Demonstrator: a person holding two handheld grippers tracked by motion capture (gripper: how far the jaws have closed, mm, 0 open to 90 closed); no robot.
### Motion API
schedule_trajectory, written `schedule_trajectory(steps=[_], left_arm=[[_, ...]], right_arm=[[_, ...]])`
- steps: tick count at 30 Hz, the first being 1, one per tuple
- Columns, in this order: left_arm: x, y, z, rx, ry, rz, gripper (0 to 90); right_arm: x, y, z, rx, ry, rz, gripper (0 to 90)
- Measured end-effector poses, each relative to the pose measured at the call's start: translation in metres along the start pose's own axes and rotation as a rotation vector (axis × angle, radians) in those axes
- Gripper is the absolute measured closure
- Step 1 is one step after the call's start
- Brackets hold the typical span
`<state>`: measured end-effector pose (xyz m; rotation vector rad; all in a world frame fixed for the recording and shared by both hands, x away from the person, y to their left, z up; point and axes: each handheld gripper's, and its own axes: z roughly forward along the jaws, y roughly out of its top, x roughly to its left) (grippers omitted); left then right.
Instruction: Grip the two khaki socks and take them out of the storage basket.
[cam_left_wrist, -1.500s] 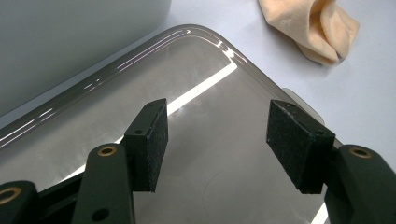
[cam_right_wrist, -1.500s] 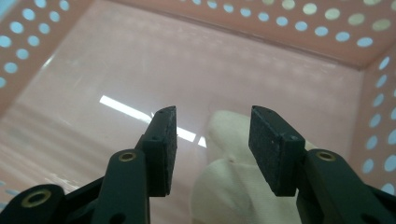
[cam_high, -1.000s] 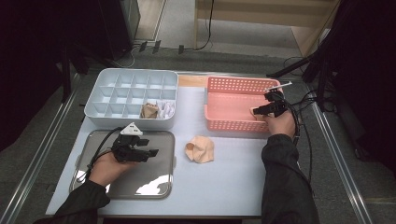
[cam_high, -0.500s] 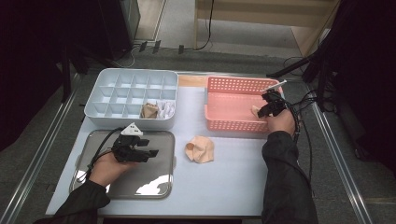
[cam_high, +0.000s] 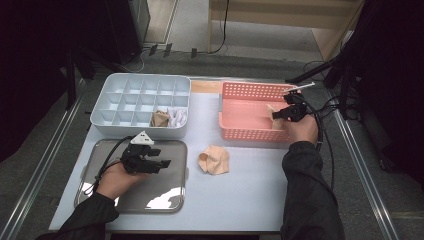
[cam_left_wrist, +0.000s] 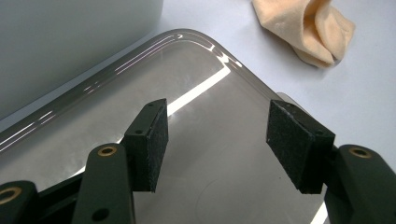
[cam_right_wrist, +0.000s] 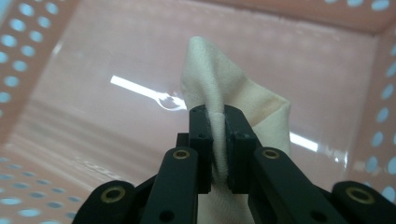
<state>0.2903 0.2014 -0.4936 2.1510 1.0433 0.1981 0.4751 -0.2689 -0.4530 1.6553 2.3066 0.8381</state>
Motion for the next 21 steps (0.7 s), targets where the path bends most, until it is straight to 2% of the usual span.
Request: schedule_trajectory(steps=[6,12,21], left_arm=[[-0.001,0.002,0.001,0.004,-0.008,0.004,40.3],[-0.003,0.006,0.005,0.007,-0.022,0.009,40.2],[-0.008,0.014,0.013,0.016,-0.042,0.026,41.1]], right_arm=[[0.017,0.006,-0.013,-0.044,0.041,-0.034,84.8],[0.031,0.008,-0.026,-0.068,0.060,-0.069,84.8],[0.052,0.005,-0.052,-0.109,0.099,-0.122,84.7]])
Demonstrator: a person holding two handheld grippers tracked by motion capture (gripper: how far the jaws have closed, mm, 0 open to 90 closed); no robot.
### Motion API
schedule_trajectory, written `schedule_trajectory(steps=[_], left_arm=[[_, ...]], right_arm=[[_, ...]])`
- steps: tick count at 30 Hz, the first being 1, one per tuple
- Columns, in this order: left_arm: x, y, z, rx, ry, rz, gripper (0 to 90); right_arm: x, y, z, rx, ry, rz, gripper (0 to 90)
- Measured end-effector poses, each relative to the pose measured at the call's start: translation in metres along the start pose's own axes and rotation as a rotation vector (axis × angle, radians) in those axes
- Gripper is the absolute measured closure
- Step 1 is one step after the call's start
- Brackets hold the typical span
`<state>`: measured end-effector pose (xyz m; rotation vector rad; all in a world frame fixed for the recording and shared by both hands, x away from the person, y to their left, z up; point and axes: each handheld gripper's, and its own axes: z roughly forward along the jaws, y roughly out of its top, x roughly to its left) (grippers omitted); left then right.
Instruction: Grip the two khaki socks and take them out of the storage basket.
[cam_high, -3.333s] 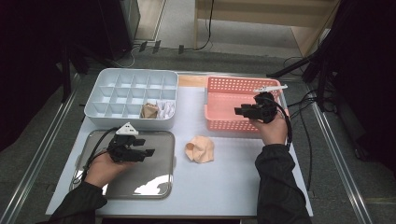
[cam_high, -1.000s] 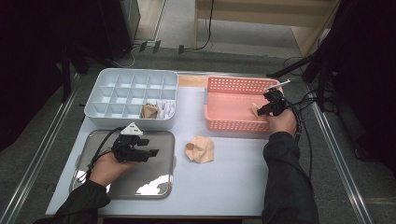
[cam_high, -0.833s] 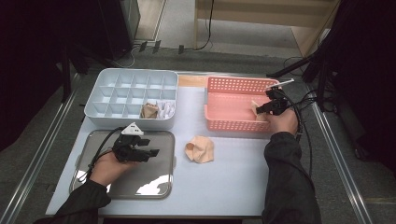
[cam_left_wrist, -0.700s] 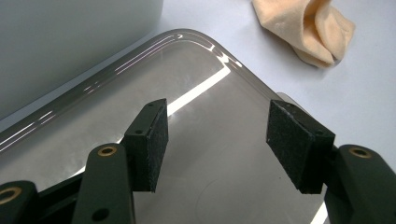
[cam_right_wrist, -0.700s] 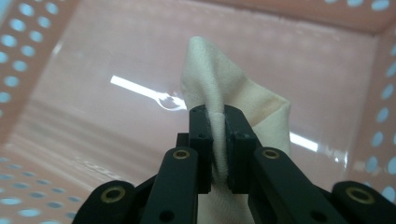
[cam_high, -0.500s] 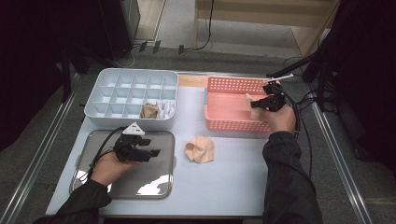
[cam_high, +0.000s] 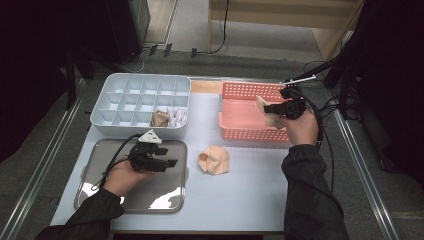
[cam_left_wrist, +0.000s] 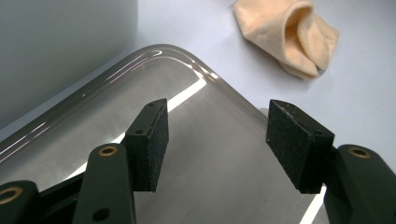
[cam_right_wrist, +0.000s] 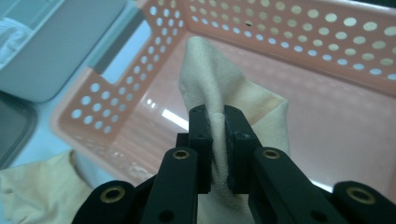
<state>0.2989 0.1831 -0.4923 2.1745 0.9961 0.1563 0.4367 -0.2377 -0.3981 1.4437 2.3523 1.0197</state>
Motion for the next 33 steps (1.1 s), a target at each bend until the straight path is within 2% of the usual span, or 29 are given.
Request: schedule_trajectory(steps=[3,8,10,12,17,20,21,24,26,30,33], left_arm=[[0.000,0.002,0.003,0.012,-0.005,-0.006,44.0],[-0.002,0.004,0.002,0.000,-0.017,0.005,47.6],[-0.001,0.004,0.002,-0.009,-0.046,-0.024,49.1],[-0.001,0.004,0.002,-0.017,-0.060,-0.018,54.4],[-0.002,0.005,0.005,-0.015,-0.048,-0.006,56.6],[-0.004,0.007,0.005,-0.033,-0.018,0.039,55.5],[-0.004,0.008,0.005,-0.036,-0.011,0.042,54.4],[-0.002,0.010,0.005,-0.029,-0.008,0.020,50.9],[-0.001,0.011,0.004,-0.028,-0.026,0.005,53.7],[-0.002,0.011,0.001,-0.054,-0.020,0.019,55.7],[-0.001,0.011,0.000,-0.053,-0.023,0.020,54.3]], right_arm=[[0.008,-0.001,-0.008,-0.013,0.017,-0.016,84.6],[0.019,-0.005,-0.019,-0.025,0.039,-0.030,84.5],[0.023,-0.007,-0.020,-0.025,0.042,-0.043,84.5],[0.027,-0.009,-0.022,-0.023,0.049,-0.048,84.5],[0.036,-0.016,-0.026,-0.033,0.069,-0.069,84.4],[0.042,-0.022,-0.028,-0.035,0.078,-0.079,84.3],[0.044,-0.024,-0.028,-0.034,0.080,-0.084,84.4],[0.050,-0.031,-0.029,-0.030,0.084,-0.099,84.3],[0.053,-0.035,-0.030,-0.031,0.088,-0.101,84.2],[0.056,-0.045,-0.030,-0.037,0.099,-0.098,84.0],[0.057,-0.051,-0.029,-0.037,0.109,-0.100,83.9]])
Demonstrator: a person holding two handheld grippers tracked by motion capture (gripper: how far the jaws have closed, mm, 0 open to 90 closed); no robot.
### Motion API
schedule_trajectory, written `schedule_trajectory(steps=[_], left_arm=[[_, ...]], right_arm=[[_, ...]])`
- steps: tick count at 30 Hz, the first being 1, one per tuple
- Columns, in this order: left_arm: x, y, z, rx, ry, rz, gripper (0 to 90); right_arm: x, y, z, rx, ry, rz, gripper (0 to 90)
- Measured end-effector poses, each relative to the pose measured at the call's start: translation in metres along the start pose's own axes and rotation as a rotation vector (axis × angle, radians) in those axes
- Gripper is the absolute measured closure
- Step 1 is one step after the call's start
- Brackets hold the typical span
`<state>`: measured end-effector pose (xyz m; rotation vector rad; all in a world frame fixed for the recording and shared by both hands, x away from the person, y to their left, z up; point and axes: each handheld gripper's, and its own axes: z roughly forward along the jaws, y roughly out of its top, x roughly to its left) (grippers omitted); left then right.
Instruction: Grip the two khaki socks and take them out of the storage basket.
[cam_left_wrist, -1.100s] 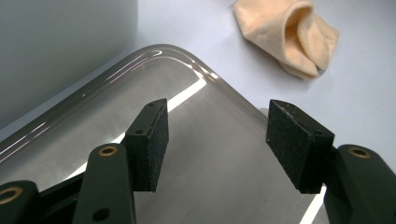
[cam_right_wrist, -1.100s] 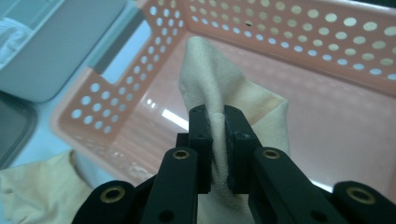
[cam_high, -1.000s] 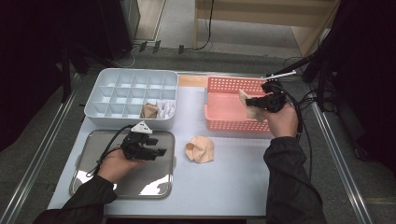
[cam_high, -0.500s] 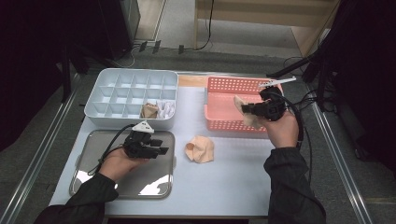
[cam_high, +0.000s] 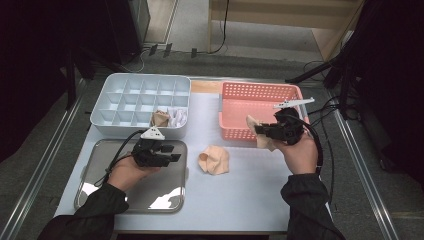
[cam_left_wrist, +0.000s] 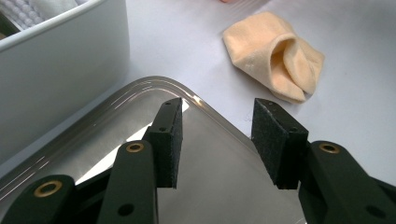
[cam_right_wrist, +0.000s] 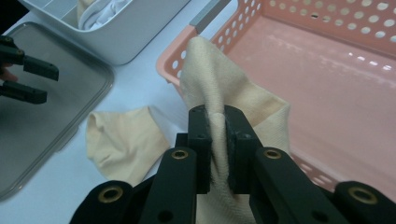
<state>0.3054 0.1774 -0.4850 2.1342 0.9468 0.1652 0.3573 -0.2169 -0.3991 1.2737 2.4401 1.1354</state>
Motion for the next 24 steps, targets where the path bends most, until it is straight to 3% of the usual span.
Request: schedule_trajectory(steps=[3,8,24], left_arm=[[0.000,-0.001,0.001,0.013,0.002,0.010,50.4],[0.001,-0.001,0.000,0.010,-0.003,-0.008,46.1],[-0.001,-0.001,0.001,0.032,0.006,0.003,47.7]], right_arm=[[0.002,-0.005,0.002,0.010,-0.001,-0.011,84.0],[0.006,-0.014,0.003,0.007,0.002,-0.011,84.0],[-0.004,-0.060,0.003,0.035,-0.043,0.047,83.8]])
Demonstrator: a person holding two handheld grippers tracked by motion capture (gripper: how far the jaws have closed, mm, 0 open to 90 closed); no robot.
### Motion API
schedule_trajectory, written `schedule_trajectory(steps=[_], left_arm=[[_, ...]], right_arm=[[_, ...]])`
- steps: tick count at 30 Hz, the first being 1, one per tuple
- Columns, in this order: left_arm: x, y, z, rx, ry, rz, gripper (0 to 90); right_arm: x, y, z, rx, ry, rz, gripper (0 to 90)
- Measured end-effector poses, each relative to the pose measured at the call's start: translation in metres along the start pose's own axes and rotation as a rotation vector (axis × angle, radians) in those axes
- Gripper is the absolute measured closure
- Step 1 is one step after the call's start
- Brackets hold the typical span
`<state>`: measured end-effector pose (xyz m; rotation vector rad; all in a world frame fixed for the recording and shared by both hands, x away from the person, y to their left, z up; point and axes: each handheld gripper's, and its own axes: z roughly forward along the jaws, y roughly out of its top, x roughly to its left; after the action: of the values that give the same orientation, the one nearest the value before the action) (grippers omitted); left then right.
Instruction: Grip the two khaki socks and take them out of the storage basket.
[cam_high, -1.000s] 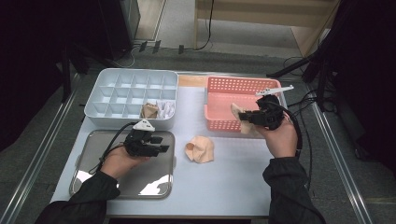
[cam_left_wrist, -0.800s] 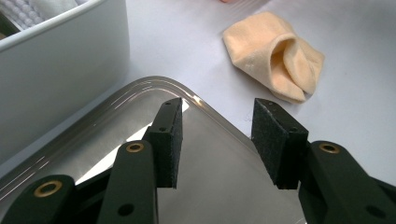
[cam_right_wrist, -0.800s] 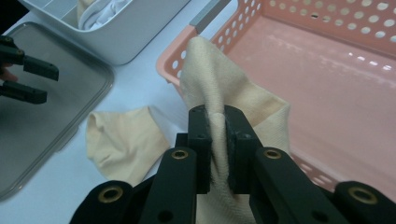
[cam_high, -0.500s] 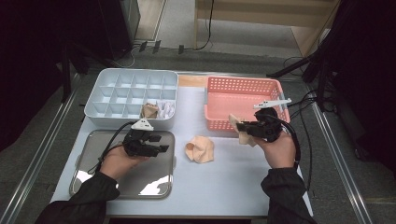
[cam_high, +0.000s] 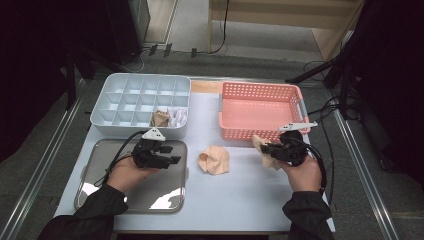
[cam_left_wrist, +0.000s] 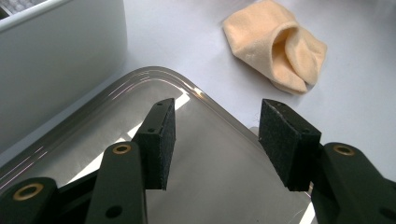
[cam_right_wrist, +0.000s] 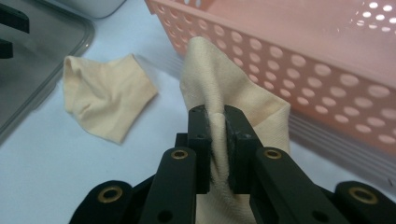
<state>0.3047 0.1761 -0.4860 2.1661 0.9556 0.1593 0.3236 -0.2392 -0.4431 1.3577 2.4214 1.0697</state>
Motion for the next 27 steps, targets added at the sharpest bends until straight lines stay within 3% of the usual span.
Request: schedule_trajectory(steps=[9,17,21,27], left_arm=[[-0.003,0.000,0.003,0.008,-0.003,0.015,47.5],[-0.005,0.000,0.004,0.009,-0.009,0.016,47.0],[-0.005,0.000,0.004,0.013,-0.010,0.019,46.9],[-0.004,0.000,0.004,0.014,-0.010,0.018,46.7]], right_arm=[[-0.019,-0.020,0.001,0.016,-0.057,0.040,83.4],[-0.035,-0.032,0.022,0.073,-0.101,0.048,81.5],[-0.041,-0.036,0.027,0.081,-0.090,0.073,79.6],[-0.037,-0.036,0.027,0.069,-0.080,0.064,66.2]])
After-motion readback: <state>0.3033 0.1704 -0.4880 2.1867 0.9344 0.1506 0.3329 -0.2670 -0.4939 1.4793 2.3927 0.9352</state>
